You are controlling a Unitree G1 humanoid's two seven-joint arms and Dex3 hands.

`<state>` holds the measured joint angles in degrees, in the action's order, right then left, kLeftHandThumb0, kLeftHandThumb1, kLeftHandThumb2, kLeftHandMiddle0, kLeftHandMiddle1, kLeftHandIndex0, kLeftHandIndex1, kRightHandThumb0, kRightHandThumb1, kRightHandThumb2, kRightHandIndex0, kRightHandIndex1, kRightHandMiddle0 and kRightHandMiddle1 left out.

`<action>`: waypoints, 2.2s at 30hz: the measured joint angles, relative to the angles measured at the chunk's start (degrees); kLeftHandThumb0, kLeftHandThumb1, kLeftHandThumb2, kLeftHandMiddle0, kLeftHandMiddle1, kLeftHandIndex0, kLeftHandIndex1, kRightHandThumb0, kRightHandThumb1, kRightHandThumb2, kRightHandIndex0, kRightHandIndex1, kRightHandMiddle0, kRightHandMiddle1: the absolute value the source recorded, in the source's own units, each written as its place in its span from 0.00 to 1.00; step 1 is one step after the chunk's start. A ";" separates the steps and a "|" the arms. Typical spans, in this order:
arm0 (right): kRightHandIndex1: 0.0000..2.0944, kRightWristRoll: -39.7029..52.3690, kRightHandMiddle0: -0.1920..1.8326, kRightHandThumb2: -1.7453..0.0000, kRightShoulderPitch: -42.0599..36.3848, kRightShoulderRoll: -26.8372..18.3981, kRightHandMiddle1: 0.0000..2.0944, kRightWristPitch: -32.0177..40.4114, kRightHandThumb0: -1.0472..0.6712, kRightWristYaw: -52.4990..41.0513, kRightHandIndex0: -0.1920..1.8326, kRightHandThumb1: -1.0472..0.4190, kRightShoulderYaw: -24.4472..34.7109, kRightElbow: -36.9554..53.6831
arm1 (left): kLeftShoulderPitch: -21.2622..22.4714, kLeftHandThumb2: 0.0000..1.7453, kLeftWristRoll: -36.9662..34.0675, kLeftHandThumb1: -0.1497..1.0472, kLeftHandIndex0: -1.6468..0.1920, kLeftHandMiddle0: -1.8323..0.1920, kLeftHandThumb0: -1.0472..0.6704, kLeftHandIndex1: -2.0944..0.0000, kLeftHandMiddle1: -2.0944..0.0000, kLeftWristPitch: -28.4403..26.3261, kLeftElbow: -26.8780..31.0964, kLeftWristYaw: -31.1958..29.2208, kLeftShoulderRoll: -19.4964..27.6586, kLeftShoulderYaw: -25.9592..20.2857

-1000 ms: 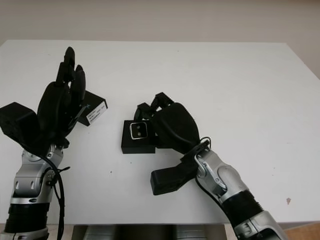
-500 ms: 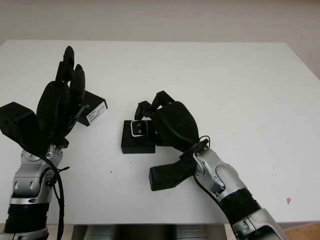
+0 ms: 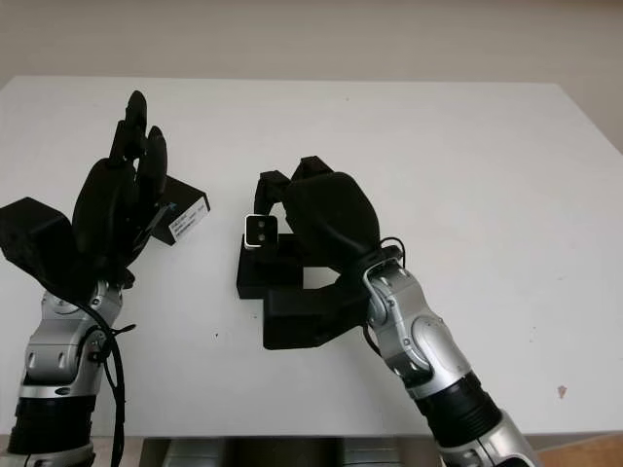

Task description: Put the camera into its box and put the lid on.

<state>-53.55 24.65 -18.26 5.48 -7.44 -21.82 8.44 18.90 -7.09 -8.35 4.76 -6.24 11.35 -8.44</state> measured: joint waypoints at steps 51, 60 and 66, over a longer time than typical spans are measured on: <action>0.18 -1.99 0.27 0.94 -0.52 2.86 0.86 9.28 0.37 -11.71 0.31 0.00 -1.77 0.81 | 0.52 0.29 -0.58 1.00 1.00 1.00 0.12 1.00 1.00 0.63 -0.02 0.16 -0.47 0.42; 0.18 -2.07 0.27 0.96 0.41 0.88 0.88 7.03 0.37 -12.36 0.33 0.00 -2.43 -0.91 | 0.52 0.29 -0.40 1.00 1.00 1.00 0.12 1.00 1.00 0.69 -0.02 0.29 -0.47 0.42; 0.22 -2.34 0.28 0.97 1.38 0.14 0.90 5.99 0.37 -12.93 0.34 0.01 -2.58 -1.95 | 0.51 0.29 -0.53 1.00 1.00 1.00 0.13 1.00 1.00 0.67 -0.02 0.29 -0.47 0.40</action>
<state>-55.89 26.04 -18.13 11.47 -20.37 -24.40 6.49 19.41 -7.62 -7.68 4.74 -5.95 10.88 -8.03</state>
